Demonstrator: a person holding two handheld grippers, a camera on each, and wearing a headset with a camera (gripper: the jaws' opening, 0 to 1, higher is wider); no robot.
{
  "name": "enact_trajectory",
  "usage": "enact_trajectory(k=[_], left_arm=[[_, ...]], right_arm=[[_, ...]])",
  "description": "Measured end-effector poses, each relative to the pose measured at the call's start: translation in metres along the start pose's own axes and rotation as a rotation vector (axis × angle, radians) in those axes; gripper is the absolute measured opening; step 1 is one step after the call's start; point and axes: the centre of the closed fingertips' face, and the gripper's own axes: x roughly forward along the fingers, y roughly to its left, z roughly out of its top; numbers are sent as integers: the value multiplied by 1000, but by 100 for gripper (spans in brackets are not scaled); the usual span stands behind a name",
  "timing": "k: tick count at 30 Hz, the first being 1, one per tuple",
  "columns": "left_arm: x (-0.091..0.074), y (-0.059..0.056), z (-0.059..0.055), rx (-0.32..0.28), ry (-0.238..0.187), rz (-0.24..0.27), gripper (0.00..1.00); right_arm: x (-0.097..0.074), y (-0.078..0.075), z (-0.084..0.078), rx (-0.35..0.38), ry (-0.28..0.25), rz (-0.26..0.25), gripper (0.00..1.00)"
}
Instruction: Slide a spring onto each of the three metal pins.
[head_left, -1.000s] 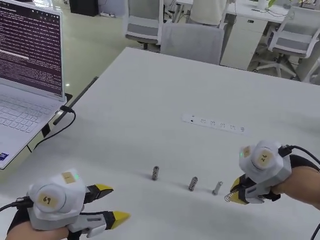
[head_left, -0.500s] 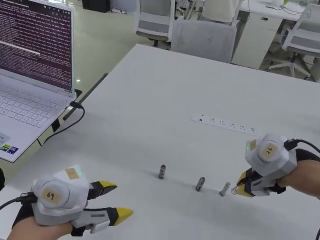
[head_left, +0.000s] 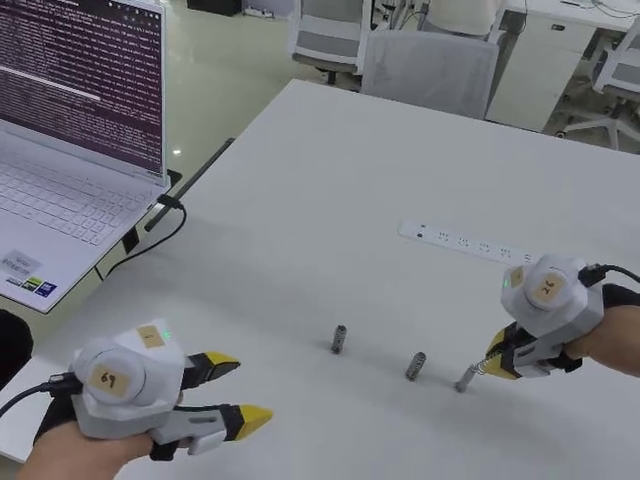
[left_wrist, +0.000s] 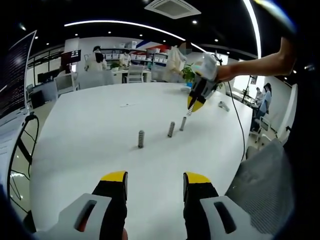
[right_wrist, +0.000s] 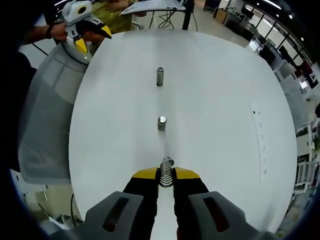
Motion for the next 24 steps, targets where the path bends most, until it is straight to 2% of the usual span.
enact_trajectory(k=[13, 24], left_arm=[[-1, 5, -1, -14, 5, 16, 39], [-1, 8, -3, -23, 8, 23, 38]], right_arm=[[12, -10, -1, -12, 15, 14, 8], [20, -7, -3, -22, 32, 35, 8]])
